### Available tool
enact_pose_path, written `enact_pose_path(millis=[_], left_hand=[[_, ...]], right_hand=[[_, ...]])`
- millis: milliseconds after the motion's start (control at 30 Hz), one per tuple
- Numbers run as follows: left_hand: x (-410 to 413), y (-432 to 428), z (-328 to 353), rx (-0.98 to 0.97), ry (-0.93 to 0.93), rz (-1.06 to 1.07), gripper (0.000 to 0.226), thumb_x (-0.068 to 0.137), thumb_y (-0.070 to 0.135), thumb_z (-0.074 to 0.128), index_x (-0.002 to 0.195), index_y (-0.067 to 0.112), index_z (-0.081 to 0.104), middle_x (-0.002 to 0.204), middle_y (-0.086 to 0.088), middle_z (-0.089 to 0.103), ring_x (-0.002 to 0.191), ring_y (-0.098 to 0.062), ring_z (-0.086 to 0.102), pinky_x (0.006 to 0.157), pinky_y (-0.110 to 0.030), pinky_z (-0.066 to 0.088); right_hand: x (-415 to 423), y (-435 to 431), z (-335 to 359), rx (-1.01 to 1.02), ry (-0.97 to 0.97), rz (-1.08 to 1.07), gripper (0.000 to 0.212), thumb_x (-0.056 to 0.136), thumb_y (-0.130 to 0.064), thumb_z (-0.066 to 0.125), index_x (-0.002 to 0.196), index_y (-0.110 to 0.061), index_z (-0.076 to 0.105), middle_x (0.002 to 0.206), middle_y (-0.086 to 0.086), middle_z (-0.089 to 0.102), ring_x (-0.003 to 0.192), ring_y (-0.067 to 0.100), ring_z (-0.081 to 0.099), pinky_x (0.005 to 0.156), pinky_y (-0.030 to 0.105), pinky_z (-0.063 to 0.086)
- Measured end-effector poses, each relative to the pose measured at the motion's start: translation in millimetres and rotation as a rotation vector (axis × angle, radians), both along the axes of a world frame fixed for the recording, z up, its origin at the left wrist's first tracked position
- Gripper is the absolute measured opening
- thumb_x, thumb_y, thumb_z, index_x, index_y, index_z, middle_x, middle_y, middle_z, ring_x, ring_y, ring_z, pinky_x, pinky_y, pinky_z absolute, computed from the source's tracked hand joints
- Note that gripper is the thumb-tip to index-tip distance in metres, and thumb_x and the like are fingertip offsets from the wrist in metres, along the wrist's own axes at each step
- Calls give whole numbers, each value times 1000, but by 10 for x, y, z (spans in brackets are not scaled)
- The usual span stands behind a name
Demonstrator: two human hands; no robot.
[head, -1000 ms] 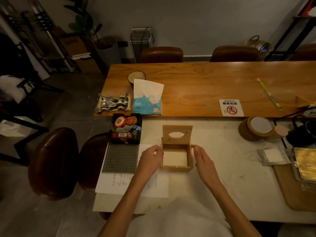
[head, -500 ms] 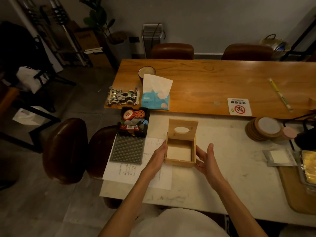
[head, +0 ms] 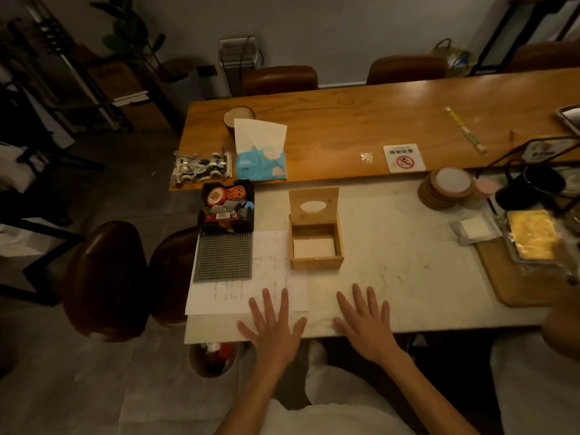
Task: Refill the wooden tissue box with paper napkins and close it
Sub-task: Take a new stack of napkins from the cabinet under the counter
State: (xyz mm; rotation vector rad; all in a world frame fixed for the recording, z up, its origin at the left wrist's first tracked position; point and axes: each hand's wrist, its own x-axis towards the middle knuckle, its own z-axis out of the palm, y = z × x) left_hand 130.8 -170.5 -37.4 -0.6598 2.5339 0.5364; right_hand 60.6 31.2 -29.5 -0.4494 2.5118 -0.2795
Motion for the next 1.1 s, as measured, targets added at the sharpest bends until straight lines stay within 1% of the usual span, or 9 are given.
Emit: enact_pose_path(millis=[133,233,300,500,700,833,967,1033,1100], left_hand=[[124,51,-112,-100,103,-12,78,84,78,4,149,43,-21,160,-2,-29,144,-37,-30,106,-75,-13],[124,26,-151,-106,152,-58,83,77,85,4,145,49,-26,156,1,-38,139,-37,-40,102,-76,-18],[158,14,-197,-116,189,-88,90,73,90,11,145,50,-24,156,3,-39,138,-38,-41,101,-75,-21],[216,4,-412,-228,301,-143,93,72,92,16,151,49,-4,165,2,-15,144,-46,-25,102,-80,-9],[226,27,-581,-335,467,-157,88,77,88,16,153,44,13,165,4,10,149,-46,-2,101,-82,3],[210,22,-689,-380,559,-164,87,78,87,14,153,43,19,164,4,17,148,-46,6,102,-81,6],[187,19,-817,-454,689,-155,83,81,86,18,148,39,37,157,3,37,145,-44,24,104,-78,14],[179,26,-834,-506,783,-136,79,83,85,27,142,37,48,150,2,47,141,-41,34,105,-74,19],[203,56,-912,-534,862,-104,75,85,81,33,139,34,53,148,1,50,141,-37,37,107,-69,20]], right_hand=[[192,-7,-221,82,94,30,80,84,-79,1,152,-38,-9,162,9,-13,145,31,-26,109,60,-18],[159,-12,-245,96,119,32,80,77,-80,-4,144,-43,-27,156,3,-33,139,31,-38,108,61,-22],[141,-18,-247,98,131,30,81,75,-79,-1,142,-43,-29,153,1,-38,137,30,-39,108,61,-22],[140,-21,-318,91,139,10,80,84,-77,16,148,-44,-19,158,0,-30,142,28,-33,112,60,-17],[249,12,-515,6,431,-8,87,77,-81,-6,153,-41,6,164,1,-2,150,25,-8,117,54,1],[285,25,-646,-89,566,-53,81,87,-75,10,154,-30,16,164,4,8,151,23,1,119,47,4],[570,-35,-991,-332,740,-423,85,95,-58,40,155,-11,4,163,12,-4,150,27,-9,120,38,-10],[782,-60,-1178,-595,737,-631,77,101,-35,47,155,-7,0,163,12,-8,150,24,-10,122,39,-5],[923,-62,-1456,-778,670,-772,69,103,-22,43,155,-14,-2,163,4,-10,151,15,-6,123,36,5]])
